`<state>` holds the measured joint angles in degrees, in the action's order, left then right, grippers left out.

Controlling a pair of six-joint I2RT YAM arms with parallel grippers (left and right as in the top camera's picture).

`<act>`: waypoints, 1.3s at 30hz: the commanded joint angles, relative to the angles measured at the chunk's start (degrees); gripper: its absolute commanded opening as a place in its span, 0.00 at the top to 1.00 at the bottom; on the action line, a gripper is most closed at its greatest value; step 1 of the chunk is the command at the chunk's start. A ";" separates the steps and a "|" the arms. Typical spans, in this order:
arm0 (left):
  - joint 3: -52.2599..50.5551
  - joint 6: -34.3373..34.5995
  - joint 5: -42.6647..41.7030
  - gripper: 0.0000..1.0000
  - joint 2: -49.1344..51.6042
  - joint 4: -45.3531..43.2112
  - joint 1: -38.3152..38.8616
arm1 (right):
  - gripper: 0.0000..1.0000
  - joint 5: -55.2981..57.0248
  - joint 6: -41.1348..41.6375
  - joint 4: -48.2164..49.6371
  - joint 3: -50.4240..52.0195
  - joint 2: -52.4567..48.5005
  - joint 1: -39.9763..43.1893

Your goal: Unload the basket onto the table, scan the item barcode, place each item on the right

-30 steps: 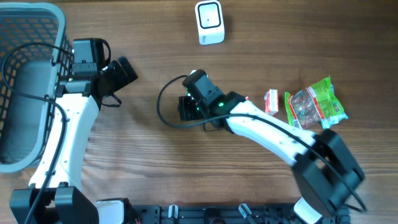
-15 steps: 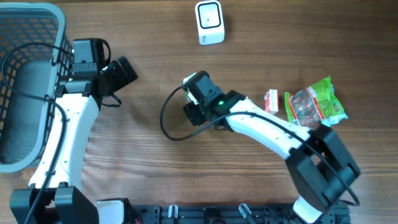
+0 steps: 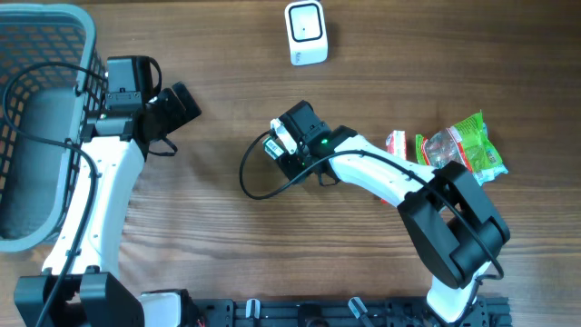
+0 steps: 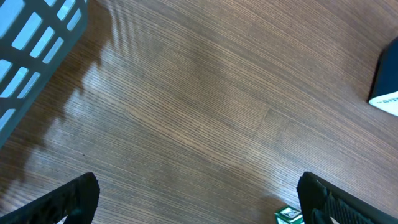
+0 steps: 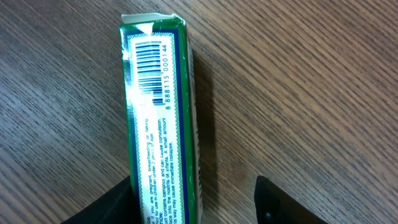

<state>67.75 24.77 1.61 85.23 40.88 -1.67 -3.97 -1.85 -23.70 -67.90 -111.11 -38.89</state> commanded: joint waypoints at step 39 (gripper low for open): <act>0.74 0.11 0.37 0.00 -0.37 -0.09 -0.22 | 0.57 -3.32 -3.52 1.88 0.11 0.70 3.17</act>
<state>67.75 24.77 1.61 85.23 40.88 -1.67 -4.67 -7.42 -22.35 -67.96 -109.14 -38.30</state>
